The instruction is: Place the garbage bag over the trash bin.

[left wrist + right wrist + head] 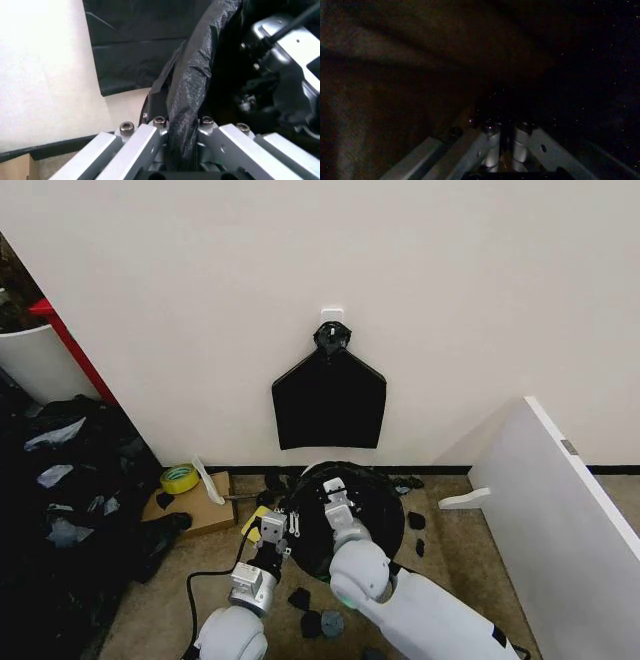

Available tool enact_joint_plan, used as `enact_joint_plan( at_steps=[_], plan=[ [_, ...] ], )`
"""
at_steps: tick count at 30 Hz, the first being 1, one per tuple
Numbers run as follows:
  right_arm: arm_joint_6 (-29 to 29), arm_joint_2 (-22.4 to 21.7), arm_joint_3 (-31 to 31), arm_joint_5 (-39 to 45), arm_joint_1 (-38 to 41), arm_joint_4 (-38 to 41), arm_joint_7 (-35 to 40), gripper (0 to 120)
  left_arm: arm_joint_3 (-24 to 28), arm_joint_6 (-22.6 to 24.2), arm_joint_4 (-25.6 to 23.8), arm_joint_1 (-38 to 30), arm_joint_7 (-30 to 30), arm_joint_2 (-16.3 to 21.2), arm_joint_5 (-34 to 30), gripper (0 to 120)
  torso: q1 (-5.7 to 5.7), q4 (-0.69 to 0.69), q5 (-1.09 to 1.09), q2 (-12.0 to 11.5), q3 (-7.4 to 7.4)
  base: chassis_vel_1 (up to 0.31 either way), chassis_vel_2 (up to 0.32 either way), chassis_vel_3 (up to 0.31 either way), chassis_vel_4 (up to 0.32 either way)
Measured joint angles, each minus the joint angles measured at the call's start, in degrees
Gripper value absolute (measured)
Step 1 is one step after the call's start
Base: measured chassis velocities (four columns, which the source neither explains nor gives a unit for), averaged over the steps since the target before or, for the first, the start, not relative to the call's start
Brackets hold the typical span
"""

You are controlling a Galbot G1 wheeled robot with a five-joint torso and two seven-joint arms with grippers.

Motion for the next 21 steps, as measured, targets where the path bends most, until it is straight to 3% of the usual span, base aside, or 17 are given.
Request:
enact_joint_plan(
  at_steps=[10,15,21],
  plan=[
    [6.97,-3.91,4.15,12.27,-6.16,7.70,-8.69,0,-0.87,-1.39,0.65,-1.30,1.55,0.72,-1.26,1,0.00,-0.01,0.00,0.00,-0.01,0.000,0.000,0.000,0.000],
    [6.16,-5.16,5.03,16.41,-8.45,10.35,-10.05,0,-1.03,-1.55,0.59,-1.35,1.85,0.93,-1.61,1,-0.01,0.00,0.00,0.00,-0.01,0.000,0.000,0.000,0.000],
    [1.65,-4.21,5.00,14.55,-8.71,7.31,-8.05,0,-0.16,-1.54,-0.26,-1.04,1.92,0.99,-1.55,1,-0.01,0.00,0.00,0.00,-0.01,0.000,0.000,0.000,0.000]
  ],
)
